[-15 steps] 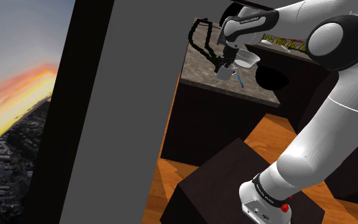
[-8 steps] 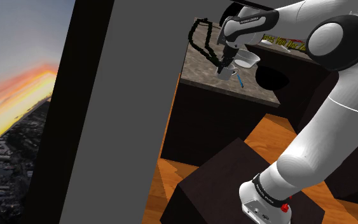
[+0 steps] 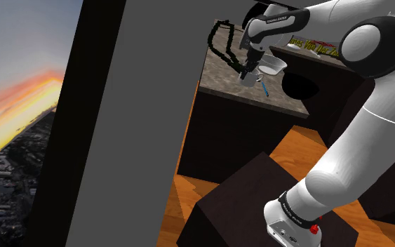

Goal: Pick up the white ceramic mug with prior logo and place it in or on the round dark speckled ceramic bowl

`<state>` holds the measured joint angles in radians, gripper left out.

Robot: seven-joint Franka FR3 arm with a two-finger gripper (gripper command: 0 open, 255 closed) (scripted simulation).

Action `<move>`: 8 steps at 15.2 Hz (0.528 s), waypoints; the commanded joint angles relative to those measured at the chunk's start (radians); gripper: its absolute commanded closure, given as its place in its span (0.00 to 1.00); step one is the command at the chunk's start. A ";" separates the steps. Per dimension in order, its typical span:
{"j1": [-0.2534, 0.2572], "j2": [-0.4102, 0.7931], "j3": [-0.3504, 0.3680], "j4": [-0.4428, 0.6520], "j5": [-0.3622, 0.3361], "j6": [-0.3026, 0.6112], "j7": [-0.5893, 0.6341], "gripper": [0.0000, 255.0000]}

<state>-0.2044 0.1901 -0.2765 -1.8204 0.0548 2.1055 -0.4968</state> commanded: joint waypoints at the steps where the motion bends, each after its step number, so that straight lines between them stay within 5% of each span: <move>1: 0.000 -0.007 -0.001 0.016 -0.003 -0.024 0.001 1.00; 8: 0.001 -0.026 -0.003 0.088 -0.010 -0.112 0.006 1.00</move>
<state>-0.2047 0.1730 -0.2788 -1.7372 0.0478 2.0062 -0.4929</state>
